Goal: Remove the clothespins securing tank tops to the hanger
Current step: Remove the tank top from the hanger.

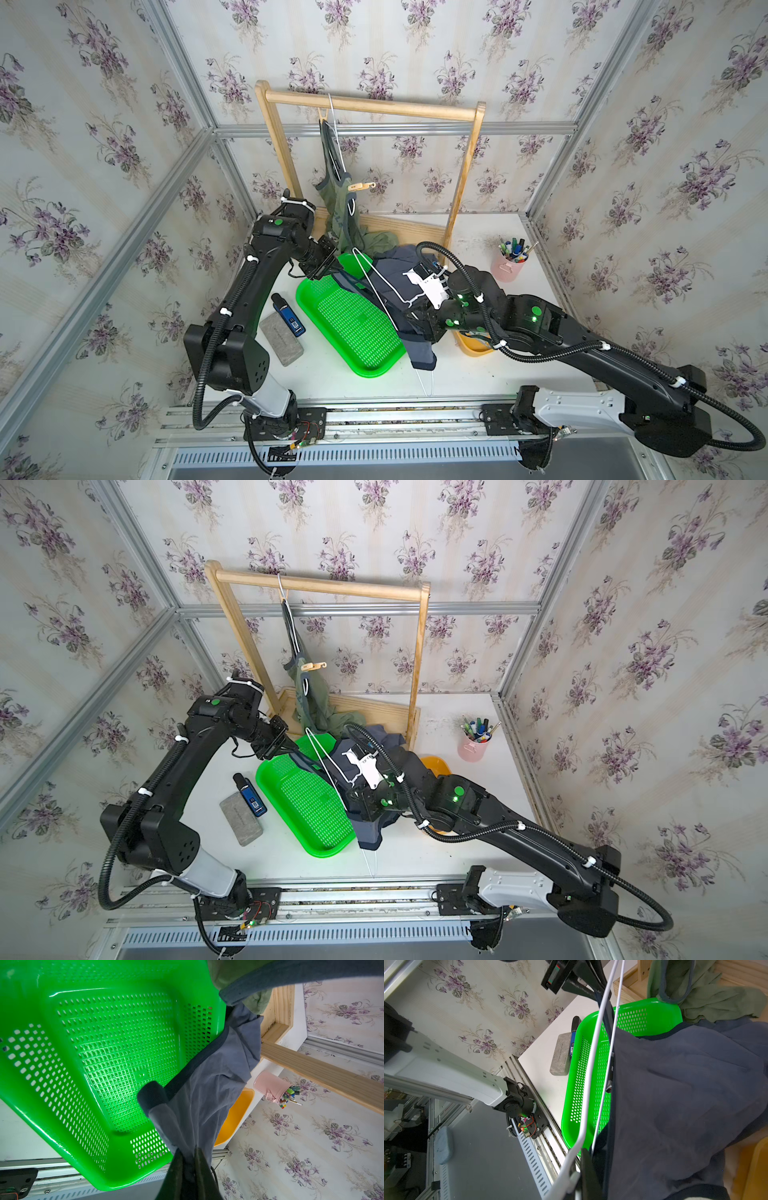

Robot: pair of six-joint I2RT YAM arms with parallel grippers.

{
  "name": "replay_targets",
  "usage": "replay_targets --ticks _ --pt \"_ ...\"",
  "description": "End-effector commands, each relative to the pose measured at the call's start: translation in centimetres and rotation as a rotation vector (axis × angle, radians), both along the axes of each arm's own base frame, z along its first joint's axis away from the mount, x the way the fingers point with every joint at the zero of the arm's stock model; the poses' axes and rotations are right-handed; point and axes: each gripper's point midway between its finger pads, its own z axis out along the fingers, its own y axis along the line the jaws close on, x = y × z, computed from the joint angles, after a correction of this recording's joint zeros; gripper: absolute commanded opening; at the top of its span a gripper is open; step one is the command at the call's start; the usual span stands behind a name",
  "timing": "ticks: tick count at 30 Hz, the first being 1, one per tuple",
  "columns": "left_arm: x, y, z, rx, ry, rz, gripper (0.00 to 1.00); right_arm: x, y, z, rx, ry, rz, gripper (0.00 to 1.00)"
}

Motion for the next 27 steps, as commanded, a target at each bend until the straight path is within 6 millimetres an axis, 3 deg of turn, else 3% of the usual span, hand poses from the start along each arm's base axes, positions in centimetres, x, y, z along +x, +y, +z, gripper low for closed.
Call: replay_targets --ticks 1,3,4,7,10,15,20,23,27 --pt "-0.2 0.0 0.1 -0.012 0.002 -0.018 0.17 -0.2 0.7 0.9 0.036 0.006 0.014 0.00" --pt "-0.1 -0.2 0.4 -0.028 -0.002 -0.030 0.29 0.1 1.0 1.2 0.045 0.002 0.005 0.00" --pt "-0.3 -0.4 0.4 -0.040 0.001 -0.038 0.43 0.5 1.2 1.6 0.053 -0.009 -0.005 0.00" --pt "-1.4 -0.8 0.6 -0.059 -0.001 -0.068 0.73 1.8 1.8 3.0 0.095 -0.058 -0.055 0.00" --pt "-2.9 -1.0 0.9 -0.062 -0.020 -0.117 0.87 3.5 2.5 4.5 0.135 -0.102 -0.105 0.00" --pt "-5.7 -1.1 2.4 -0.065 -0.072 -0.184 0.95 6.1 4.3 5.1 0.146 -0.115 -0.140 0.00" --pt "-8.8 -2.7 4.5 -0.096 -0.125 -0.263 0.99 8.7 4.8 5.0 0.134 -0.103 -0.186 0.00" --pt "-10.1 -3.0 3.5 -0.099 -0.094 -0.279 0.99 9.7 4.7 4.6 0.125 -0.096 -0.210 0.00" --pt "-10.1 -2.1 1.4 -0.036 -0.065 -0.291 0.99 10.3 4.7 4.1 0.100 -0.096 -0.225 0.00"
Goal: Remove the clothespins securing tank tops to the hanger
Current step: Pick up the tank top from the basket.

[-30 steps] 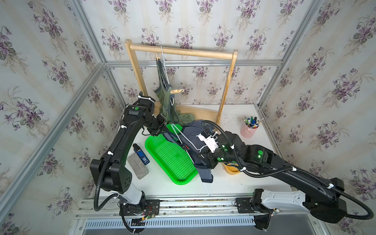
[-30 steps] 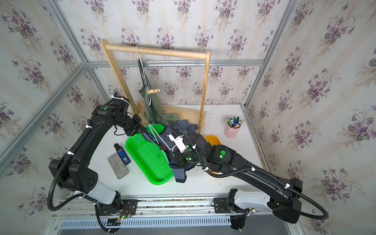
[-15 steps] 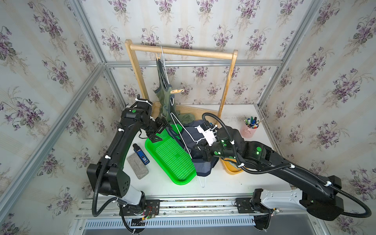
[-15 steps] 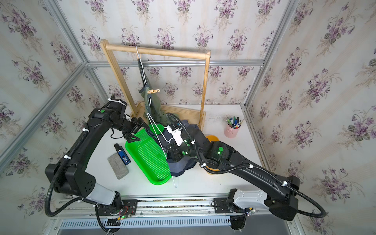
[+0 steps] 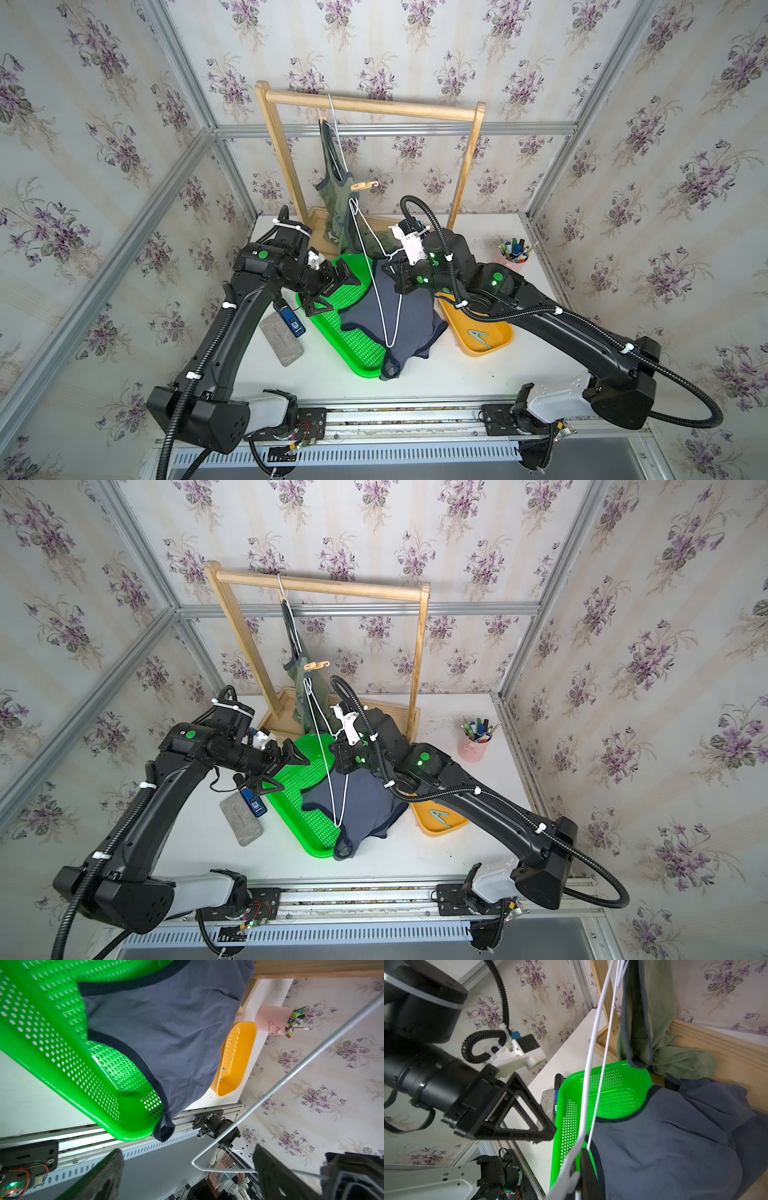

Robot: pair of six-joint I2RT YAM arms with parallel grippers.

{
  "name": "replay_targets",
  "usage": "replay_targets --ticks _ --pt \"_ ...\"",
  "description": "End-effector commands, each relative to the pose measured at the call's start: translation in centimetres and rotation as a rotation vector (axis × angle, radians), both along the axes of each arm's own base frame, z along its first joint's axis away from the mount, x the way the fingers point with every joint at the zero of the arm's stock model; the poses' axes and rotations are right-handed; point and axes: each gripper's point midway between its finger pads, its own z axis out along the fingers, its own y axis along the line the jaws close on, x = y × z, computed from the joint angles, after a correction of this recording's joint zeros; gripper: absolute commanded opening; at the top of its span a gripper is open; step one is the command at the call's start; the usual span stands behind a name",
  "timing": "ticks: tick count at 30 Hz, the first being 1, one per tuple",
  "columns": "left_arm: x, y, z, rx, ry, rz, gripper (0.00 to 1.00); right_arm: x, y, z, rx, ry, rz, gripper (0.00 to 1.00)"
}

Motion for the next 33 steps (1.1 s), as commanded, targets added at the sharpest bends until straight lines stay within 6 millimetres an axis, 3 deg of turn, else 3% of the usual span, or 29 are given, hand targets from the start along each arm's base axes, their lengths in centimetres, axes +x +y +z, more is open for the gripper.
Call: replay_targets --ticks 1,4,8,13,20,26,33 --pt "-0.1 0.5 -1.0 0.045 0.007 -0.029 0.99 0.5 0.0 0.6 0.012 -0.009 -0.021 0.00" --pt "0.2 0.7 -0.6 0.078 -0.031 -0.051 0.99 0.7 -0.7 0.9 0.001 -0.008 -0.036 0.00" --pt "-0.5 -0.2 -0.9 0.177 -0.051 -0.169 0.99 0.6 -3.7 1.2 0.001 0.004 -0.102 0.00" --pt "-1.0 -3.7 -2.7 0.294 -0.060 -0.348 0.99 0.2 -9.3 -0.2 0.001 0.059 -0.227 0.00" --pt "0.9 -8.7 -6.5 0.333 -0.022 -0.465 0.99 -0.1 -16.1 -3.3 -0.074 0.154 -0.386 0.00" --pt "2.4 -12.6 -10.6 0.367 0.011 -0.505 0.99 -0.6 -18.3 -4.8 -0.088 0.187 -0.434 0.00" --pt "5.0 -16.3 -15.0 0.384 0.027 -0.497 0.99 -1.2 -18.3 -5.8 -0.084 0.220 -0.422 0.00"
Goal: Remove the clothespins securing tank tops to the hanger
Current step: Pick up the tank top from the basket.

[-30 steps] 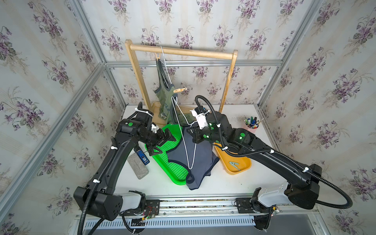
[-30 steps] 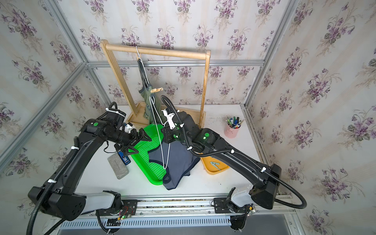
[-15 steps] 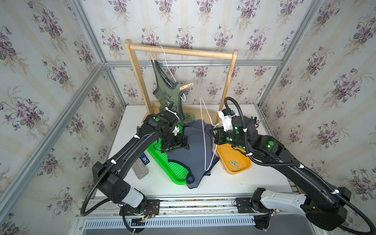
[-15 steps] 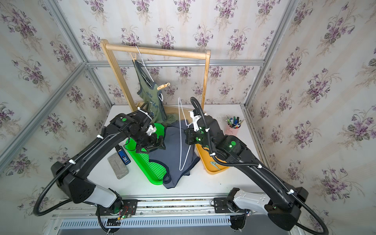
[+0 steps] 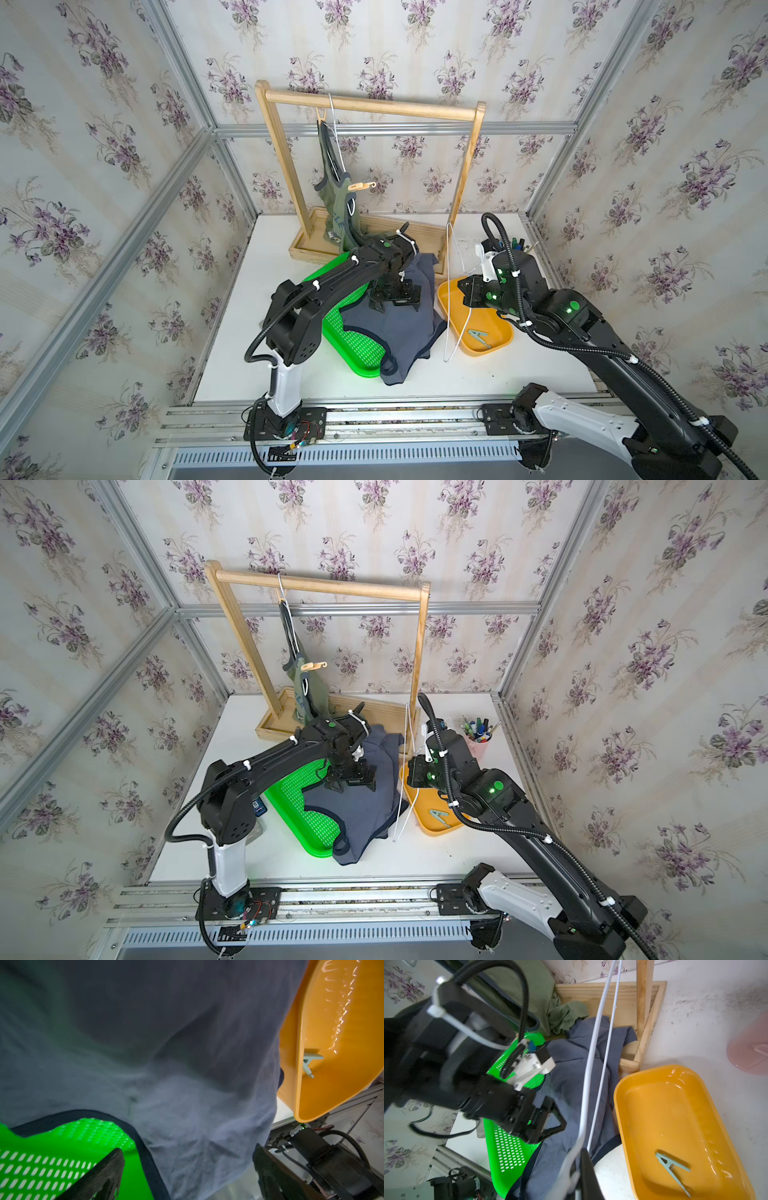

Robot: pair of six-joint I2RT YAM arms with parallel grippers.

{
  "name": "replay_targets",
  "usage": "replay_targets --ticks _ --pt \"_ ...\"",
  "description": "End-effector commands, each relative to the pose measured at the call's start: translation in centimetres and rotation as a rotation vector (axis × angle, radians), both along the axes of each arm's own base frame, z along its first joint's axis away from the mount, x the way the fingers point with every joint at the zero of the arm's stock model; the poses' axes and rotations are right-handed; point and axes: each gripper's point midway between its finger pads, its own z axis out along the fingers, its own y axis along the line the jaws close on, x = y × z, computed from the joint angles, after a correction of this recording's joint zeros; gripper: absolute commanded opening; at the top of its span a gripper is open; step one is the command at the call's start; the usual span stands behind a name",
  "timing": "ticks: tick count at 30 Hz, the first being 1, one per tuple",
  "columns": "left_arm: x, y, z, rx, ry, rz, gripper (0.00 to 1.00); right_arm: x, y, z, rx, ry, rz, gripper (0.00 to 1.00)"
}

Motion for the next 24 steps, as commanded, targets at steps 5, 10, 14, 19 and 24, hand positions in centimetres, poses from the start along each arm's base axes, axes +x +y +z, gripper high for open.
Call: replay_targets --ticks 5,10,14,19,24 --pt "1.2 -1.3 -3.7 0.018 0.007 0.020 0.94 -0.5 -0.3 0.4 0.030 0.003 -0.018 0.00" --pt "0.5 -1.0 -5.0 0.012 0.029 0.026 0.56 -1.1 -0.9 0.3 0.041 0.002 -0.029 0.00" --pt "0.0 -0.8 -5.1 0.012 0.036 0.026 0.31 -1.3 -1.1 0.3 0.050 -0.001 -0.035 0.00" --pt "-0.1 -0.8 -4.5 -0.003 0.032 0.021 0.15 -1.1 -0.7 0.2 0.059 -0.005 -0.023 0.00" --pt "-0.3 -1.0 -1.7 -0.053 0.004 0.017 0.05 -0.6 -0.1 0.5 0.069 -0.015 -0.012 0.00"
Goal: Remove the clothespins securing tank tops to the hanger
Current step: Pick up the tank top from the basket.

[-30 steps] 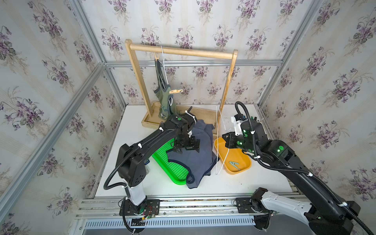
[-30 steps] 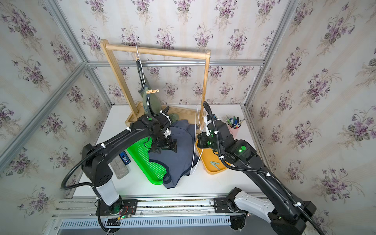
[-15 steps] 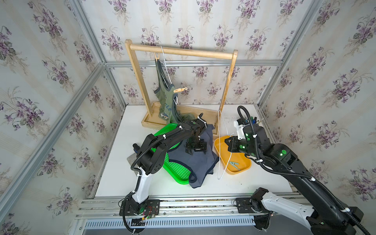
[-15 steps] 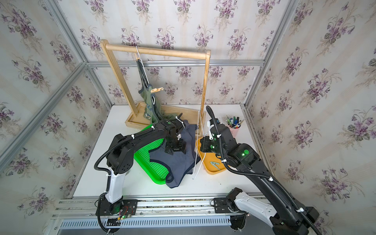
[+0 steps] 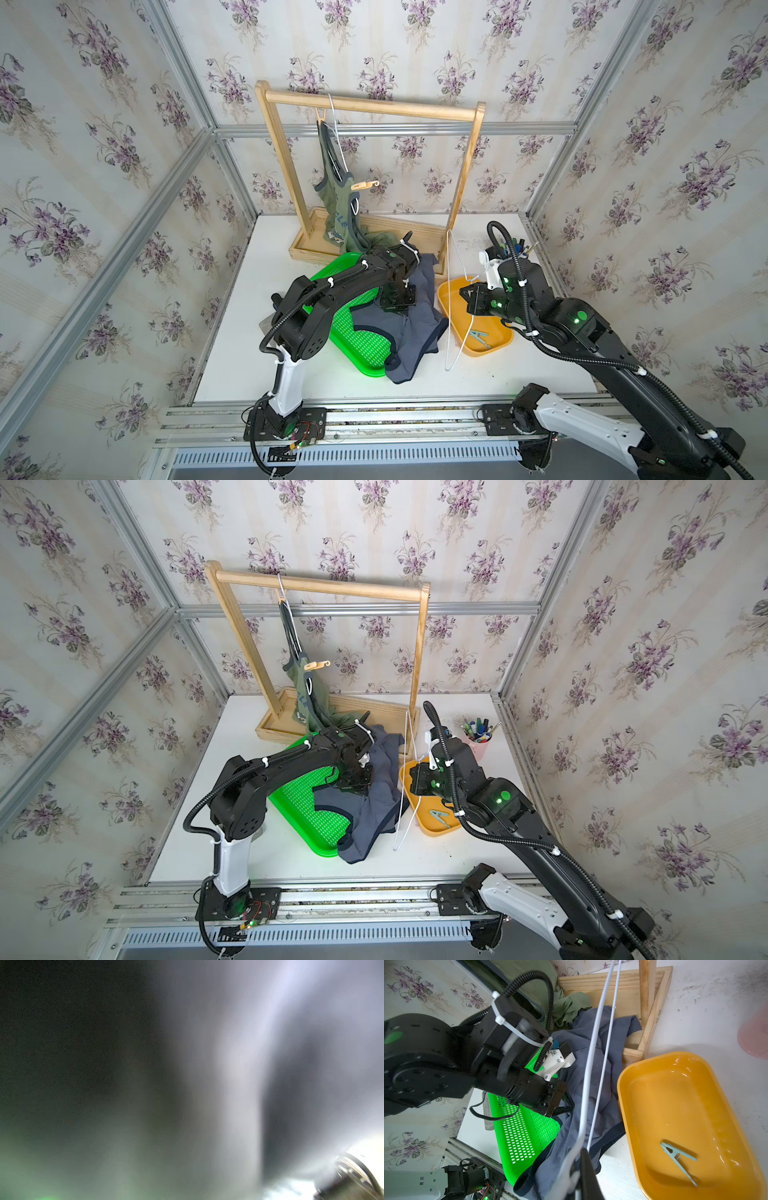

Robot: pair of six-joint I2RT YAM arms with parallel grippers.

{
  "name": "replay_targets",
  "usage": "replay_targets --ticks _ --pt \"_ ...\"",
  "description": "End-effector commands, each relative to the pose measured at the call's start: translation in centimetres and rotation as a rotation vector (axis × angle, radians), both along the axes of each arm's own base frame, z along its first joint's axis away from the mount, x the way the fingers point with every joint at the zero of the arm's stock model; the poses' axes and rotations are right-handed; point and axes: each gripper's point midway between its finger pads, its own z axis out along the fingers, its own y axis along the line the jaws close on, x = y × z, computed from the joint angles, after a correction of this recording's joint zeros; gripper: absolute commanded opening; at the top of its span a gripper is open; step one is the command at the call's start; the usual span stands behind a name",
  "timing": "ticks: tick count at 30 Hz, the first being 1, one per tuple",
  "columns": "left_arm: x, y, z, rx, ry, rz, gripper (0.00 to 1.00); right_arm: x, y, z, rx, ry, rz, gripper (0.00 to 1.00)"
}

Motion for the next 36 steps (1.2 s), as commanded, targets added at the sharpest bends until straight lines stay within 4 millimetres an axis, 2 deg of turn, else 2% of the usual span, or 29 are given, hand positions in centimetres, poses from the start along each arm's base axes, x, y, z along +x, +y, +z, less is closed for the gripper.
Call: replay_targets --ticks 1,10,17,22,26,32,36 --pt "-0.8 0.3 2.2 -0.019 0.010 -0.001 0.03 0.7 0.5 1.1 0.038 -0.036 -0.008 0.00" --pt "-1.1 0.7 12.1 -0.104 -0.125 -0.090 0.00 1.2 0.5 2.1 0.050 -0.072 -0.020 0.00" --pt "0.2 -1.3 22.0 -0.292 -0.301 -0.129 0.00 1.5 0.5 3.1 0.064 -0.099 -0.030 0.00" --pt "0.1 -1.6 28.3 -0.420 -0.421 -0.131 0.00 1.7 0.4 4.1 0.073 -0.122 -0.039 0.00" --pt "-1.0 -0.5 32.0 -0.498 -0.489 -0.141 0.00 1.9 0.4 5.1 0.083 -0.147 -0.044 0.00" --pt "-3.7 1.7 38.3 -0.653 -0.568 -0.120 0.01 2.6 1.0 6.2 0.079 -0.167 -0.028 0.00" --pt "-5.5 3.7 41.2 -0.717 -0.607 -0.085 0.01 3.3 2.0 6.7 0.079 -0.170 -0.002 0.00"
